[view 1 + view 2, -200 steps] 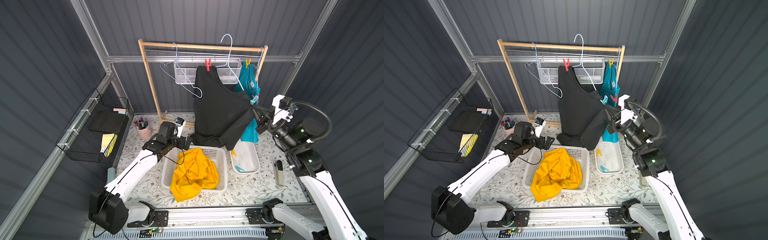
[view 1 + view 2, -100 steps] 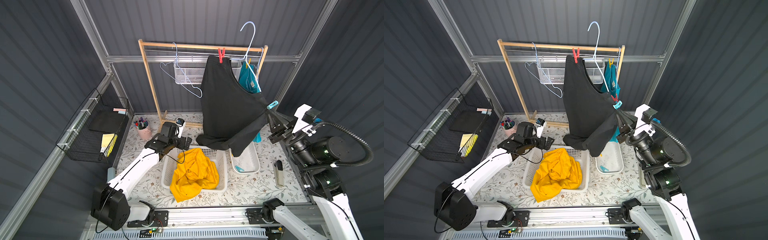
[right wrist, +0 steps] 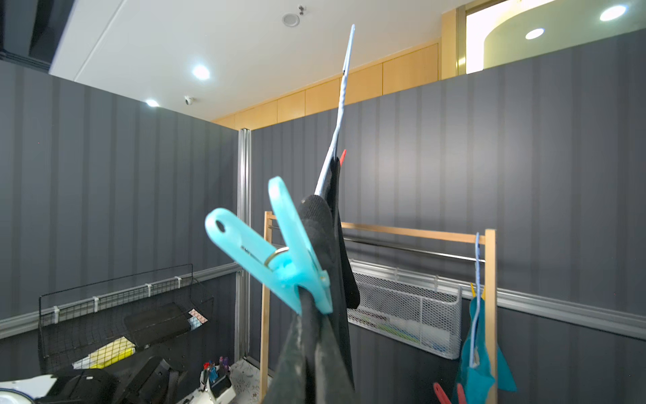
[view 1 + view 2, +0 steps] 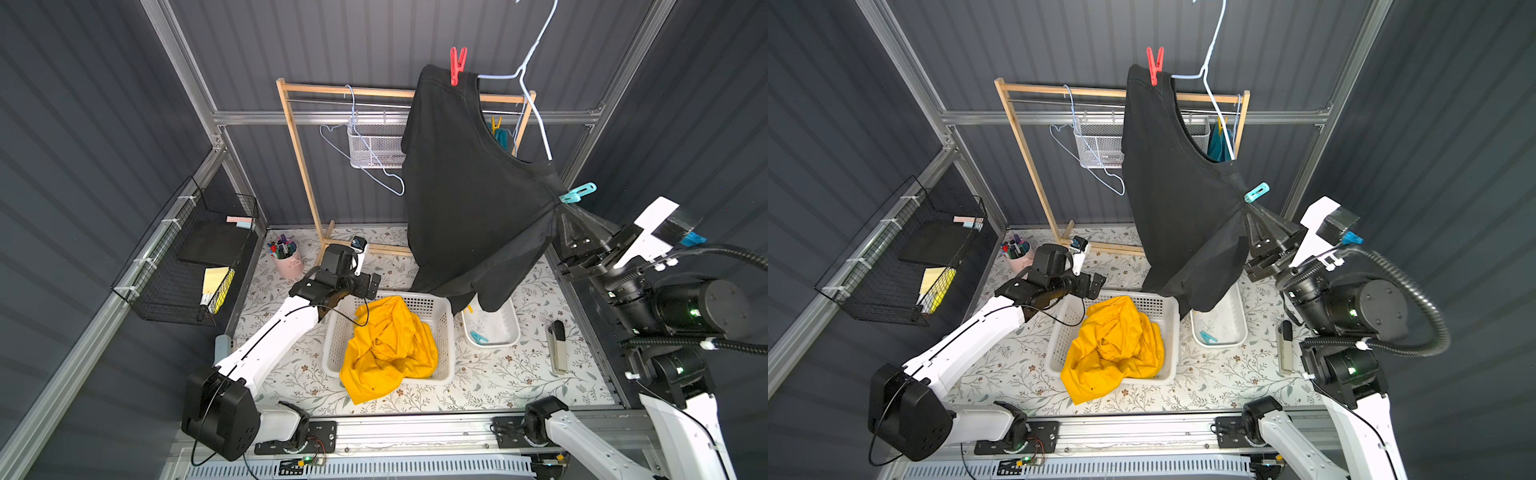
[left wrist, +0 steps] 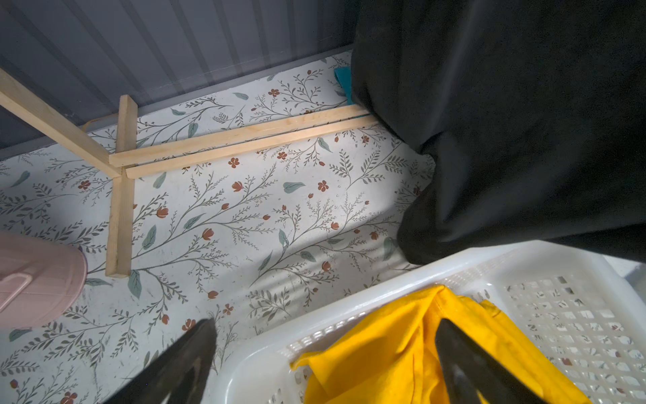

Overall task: Remove the clothespins securing t-shirts to the hanger
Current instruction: Pick up the hanger from the clothes rail.

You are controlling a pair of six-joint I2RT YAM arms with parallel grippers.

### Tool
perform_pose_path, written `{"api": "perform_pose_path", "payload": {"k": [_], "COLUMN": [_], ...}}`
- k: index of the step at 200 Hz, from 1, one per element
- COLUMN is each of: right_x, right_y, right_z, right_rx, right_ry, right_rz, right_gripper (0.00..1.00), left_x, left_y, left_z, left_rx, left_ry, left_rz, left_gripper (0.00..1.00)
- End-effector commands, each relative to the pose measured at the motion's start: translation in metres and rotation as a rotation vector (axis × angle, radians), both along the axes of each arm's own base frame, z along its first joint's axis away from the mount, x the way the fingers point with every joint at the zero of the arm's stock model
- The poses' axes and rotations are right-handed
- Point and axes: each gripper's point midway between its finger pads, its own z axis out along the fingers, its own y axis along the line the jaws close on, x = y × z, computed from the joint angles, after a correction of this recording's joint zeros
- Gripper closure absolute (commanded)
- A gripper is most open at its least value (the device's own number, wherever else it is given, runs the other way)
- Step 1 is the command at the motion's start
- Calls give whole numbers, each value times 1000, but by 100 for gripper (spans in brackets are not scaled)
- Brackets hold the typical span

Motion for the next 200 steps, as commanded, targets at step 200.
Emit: {"api": "perform_pose_path", "payload": {"k": [200], "right_x": [-104], "right_y": [-4], "right_z": [140], "right_rx": [172], "right_ry": [-331], "right_rz": [303], "right_gripper": [100], "left_x": [-7], "left_y": [47], "left_z": [40], "left_rx": [57], "left_ry": [-152], "left_rz": [199], "left_gripper": [0]}}
